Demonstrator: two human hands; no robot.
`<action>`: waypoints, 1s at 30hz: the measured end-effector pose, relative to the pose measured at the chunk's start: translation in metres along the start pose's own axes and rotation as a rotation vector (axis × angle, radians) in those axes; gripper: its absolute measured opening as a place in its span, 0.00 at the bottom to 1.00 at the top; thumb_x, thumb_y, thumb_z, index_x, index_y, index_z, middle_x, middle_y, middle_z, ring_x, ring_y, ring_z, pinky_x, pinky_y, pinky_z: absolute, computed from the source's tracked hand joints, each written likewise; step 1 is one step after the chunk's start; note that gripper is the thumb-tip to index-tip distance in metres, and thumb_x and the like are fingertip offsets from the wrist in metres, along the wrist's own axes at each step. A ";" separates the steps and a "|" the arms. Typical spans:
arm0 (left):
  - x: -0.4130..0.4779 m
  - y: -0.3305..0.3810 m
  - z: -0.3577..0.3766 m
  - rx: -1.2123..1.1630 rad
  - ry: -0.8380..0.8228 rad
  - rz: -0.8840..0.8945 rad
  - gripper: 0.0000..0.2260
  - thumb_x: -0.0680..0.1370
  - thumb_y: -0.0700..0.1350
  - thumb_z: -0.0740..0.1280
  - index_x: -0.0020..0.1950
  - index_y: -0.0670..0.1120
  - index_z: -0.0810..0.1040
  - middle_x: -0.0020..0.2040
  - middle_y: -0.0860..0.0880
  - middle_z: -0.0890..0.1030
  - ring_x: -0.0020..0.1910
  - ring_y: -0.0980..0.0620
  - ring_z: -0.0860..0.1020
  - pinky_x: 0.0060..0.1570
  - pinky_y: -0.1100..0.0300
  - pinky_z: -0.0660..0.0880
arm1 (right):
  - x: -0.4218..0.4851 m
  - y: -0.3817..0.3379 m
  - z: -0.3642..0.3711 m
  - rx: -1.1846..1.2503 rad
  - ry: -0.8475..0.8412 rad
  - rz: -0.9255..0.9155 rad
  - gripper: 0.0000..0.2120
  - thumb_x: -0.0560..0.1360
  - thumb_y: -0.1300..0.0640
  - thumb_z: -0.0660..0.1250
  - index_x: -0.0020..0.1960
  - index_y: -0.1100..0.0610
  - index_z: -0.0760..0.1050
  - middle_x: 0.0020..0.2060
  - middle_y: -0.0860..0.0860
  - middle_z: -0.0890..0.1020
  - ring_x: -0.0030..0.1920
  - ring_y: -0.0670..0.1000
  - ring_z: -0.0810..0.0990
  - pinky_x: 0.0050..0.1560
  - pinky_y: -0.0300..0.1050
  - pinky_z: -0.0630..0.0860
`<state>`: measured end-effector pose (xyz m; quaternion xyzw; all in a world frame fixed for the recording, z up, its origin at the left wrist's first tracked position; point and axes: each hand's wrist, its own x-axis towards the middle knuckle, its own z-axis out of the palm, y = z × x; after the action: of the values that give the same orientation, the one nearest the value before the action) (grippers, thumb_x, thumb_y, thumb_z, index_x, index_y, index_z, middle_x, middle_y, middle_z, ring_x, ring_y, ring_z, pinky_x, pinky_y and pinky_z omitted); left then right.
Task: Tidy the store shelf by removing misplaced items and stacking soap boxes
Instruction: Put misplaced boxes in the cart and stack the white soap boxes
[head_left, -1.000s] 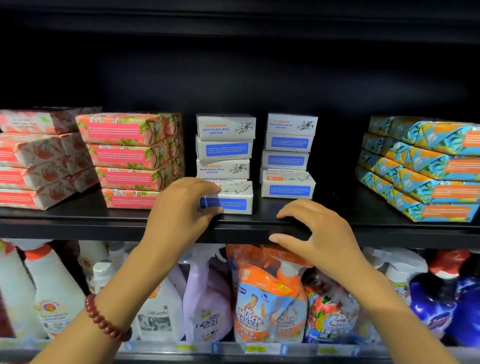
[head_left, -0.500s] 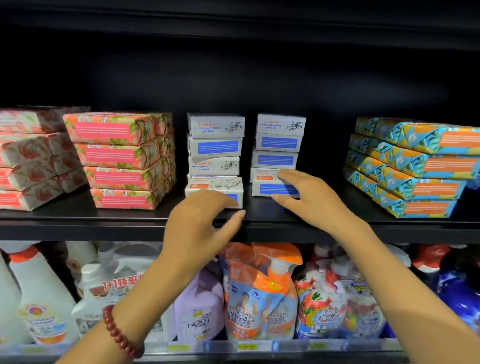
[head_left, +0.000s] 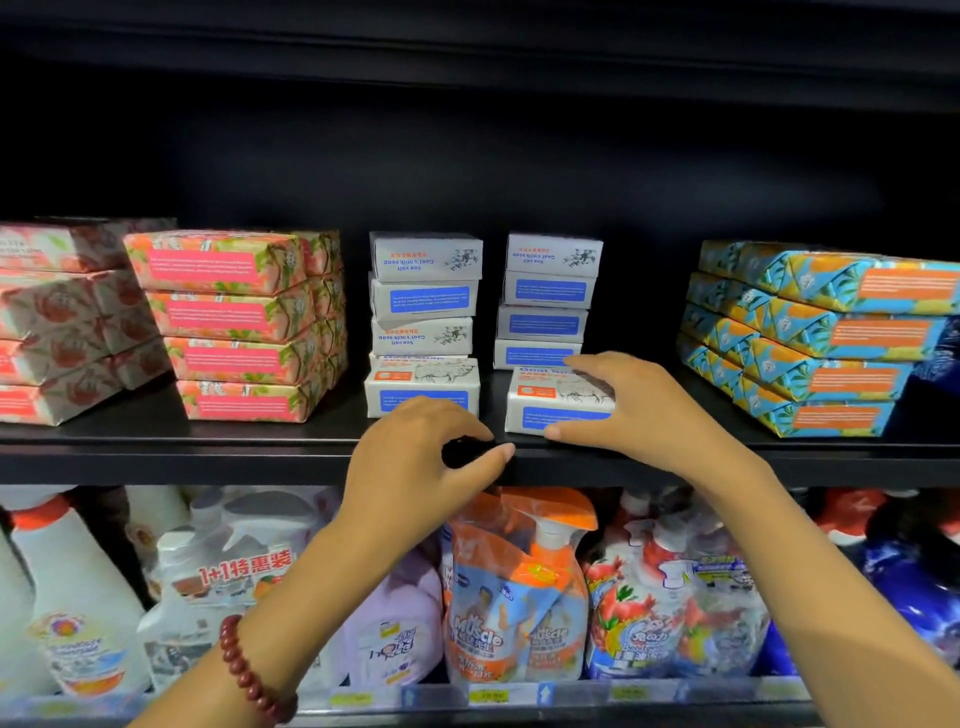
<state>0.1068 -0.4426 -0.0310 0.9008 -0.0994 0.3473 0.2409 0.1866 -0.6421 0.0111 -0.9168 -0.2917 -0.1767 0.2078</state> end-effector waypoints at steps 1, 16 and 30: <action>0.001 0.001 -0.001 -0.025 -0.001 -0.025 0.22 0.68 0.67 0.59 0.44 0.53 0.83 0.42 0.59 0.83 0.45 0.59 0.79 0.44 0.58 0.75 | -0.001 0.000 0.000 0.000 -0.004 -0.009 0.36 0.65 0.41 0.74 0.68 0.54 0.69 0.60 0.49 0.74 0.59 0.48 0.71 0.58 0.41 0.69; 0.015 0.032 -0.023 -0.874 0.013 -0.234 0.11 0.70 0.46 0.74 0.48 0.42 0.82 0.34 0.44 0.83 0.32 0.55 0.79 0.34 0.64 0.75 | -0.035 -0.035 -0.005 0.057 0.416 -0.461 0.33 0.67 0.43 0.70 0.67 0.58 0.69 0.61 0.50 0.73 0.63 0.49 0.70 0.62 0.42 0.69; 0.005 0.017 -0.018 -0.858 0.006 -0.191 0.30 0.61 0.57 0.74 0.60 0.48 0.76 0.53 0.55 0.81 0.53 0.59 0.79 0.46 0.66 0.76 | -0.047 -0.035 -0.003 0.169 0.554 -0.409 0.16 0.67 0.68 0.70 0.55 0.63 0.75 0.51 0.52 0.76 0.54 0.45 0.73 0.53 0.31 0.71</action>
<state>0.0945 -0.4488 -0.0097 0.7233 -0.1504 0.2532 0.6246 0.1289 -0.6390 0.0024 -0.7364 -0.4153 -0.4317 0.3144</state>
